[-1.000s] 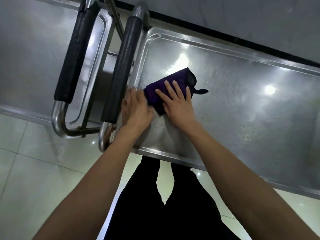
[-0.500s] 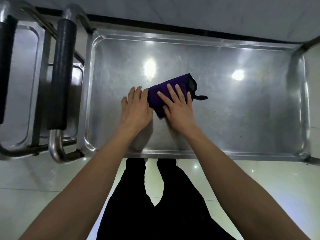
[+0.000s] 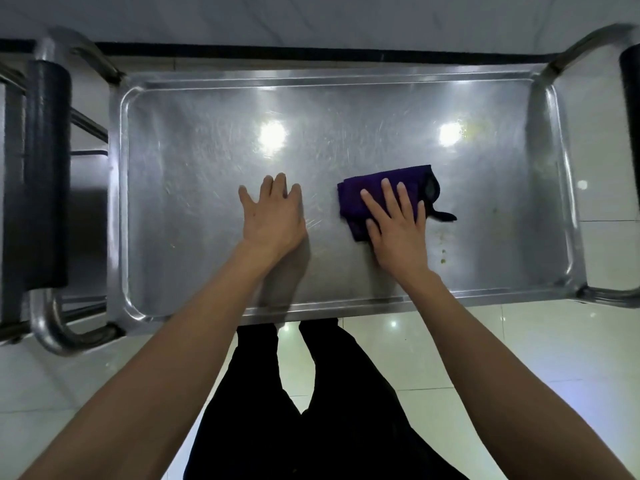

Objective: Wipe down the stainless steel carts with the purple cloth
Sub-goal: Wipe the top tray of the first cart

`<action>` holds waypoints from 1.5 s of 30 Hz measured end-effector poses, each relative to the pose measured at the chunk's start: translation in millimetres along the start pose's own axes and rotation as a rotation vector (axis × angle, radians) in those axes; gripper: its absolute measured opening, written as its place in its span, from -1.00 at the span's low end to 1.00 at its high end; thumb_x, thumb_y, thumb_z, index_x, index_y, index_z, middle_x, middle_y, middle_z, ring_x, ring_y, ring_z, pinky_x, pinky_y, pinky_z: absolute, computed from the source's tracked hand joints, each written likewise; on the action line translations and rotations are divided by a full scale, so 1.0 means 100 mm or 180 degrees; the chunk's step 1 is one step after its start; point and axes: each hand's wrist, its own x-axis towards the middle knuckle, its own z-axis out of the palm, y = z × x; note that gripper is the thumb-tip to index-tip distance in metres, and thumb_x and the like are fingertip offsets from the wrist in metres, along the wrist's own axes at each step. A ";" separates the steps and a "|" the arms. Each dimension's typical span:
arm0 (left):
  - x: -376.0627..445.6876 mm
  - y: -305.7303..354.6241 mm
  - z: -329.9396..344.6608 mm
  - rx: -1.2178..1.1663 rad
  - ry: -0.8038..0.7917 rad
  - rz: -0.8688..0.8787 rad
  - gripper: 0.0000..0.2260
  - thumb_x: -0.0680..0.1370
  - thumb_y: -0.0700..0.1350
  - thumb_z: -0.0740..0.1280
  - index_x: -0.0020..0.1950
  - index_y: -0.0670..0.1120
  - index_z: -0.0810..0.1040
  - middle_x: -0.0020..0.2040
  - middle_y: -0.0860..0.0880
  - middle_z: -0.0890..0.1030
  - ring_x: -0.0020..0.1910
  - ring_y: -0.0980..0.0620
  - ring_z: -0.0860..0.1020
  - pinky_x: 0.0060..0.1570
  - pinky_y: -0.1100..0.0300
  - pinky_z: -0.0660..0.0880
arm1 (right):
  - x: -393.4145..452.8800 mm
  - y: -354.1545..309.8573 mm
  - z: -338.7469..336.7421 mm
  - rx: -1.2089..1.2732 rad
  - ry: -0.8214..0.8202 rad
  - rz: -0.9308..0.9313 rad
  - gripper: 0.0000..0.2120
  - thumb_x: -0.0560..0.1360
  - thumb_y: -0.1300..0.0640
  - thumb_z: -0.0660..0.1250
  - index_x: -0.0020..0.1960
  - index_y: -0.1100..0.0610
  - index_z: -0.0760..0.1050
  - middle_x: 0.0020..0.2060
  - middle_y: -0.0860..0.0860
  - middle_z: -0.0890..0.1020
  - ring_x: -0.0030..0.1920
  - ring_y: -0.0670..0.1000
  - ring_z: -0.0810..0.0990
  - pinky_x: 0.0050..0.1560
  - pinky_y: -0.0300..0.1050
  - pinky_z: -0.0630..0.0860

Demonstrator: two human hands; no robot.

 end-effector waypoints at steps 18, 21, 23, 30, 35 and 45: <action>-0.53 -0.72 0.20 -0.0820 0.0506 -0.0126 -0.58 0.63 -0.06 0.21 0.51 -0.02 0.37 0.56 -0.09 0.29 0.57 -0.12 0.17 0.49 -0.26 0.11 | -0.11 -0.89 0.35 -0.0276 0.0117 -0.0187 -0.47 0.67 -0.02 0.10 0.61 -0.14 0.05 0.62 0.05 0.05 0.61 0.16 -0.05 0.50 0.41 -0.02; -0.80 -1.06 0.24 -0.0836 0.0529 -0.0501 -0.58 0.61 -0.05 0.22 0.49 -0.04 0.39 0.55 -0.09 0.30 0.55 -0.12 0.20 0.47 -0.24 0.18 | -0.06 -1.25 0.43 -0.0304 0.0127 -0.0365 -0.45 0.66 -0.01 0.12 0.61 -0.13 0.05 0.62 0.05 0.05 0.61 0.17 -0.04 0.50 0.42 -0.02; -0.99 -1.30 0.27 -0.0871 0.0525 -0.0725 -0.57 0.60 -0.04 0.22 0.48 -0.05 0.39 0.55 -0.10 0.30 0.54 -0.13 0.21 0.46 -0.23 0.20 | -0.05 -1.50 0.49 -0.0315 0.0100 -0.0529 -0.44 0.65 0.00 0.14 0.61 -0.12 0.05 0.62 0.06 0.06 0.61 0.17 -0.04 0.49 0.42 -0.02; -1.39 -1.93 0.41 -0.0900 0.0433 -0.1384 -0.53 0.59 -0.04 0.26 0.49 -0.08 0.27 0.56 -0.17 0.20 0.56 -0.19 0.13 0.49 -0.25 0.20 | 0.05 -2.39 0.63 -0.0387 -0.0033 -0.0940 -0.44 0.66 0.02 0.12 0.62 -0.11 0.03 0.62 0.08 0.04 0.61 0.17 -0.06 0.50 0.42 -0.03; -1.46 -2.14 0.49 -0.1270 0.0560 -0.1612 -0.43 0.56 -0.12 0.29 0.53 -0.14 0.17 0.59 -0.20 0.14 0.56 -0.19 0.17 0.51 -0.16 0.24 | 0.15 -2.89 0.71 -0.0390 -0.0100 -0.1181 -0.45 0.65 0.02 0.08 0.61 -0.12 0.04 0.62 0.07 0.04 0.61 0.17 -0.08 0.50 0.41 -0.09; -1.54 -2.48 0.48 -0.2093 0.0774 -0.1863 -0.36 0.52 -0.28 0.25 0.59 -0.15 0.15 0.56 -0.13 0.25 0.54 -0.11 0.22 0.50 -0.10 0.25 | 0.28 -3.60 0.84 -0.0457 -0.0077 -0.1645 -0.46 0.67 0.01 0.12 0.61 -0.14 0.06 0.62 0.06 0.06 0.61 0.16 -0.07 0.50 0.41 -0.10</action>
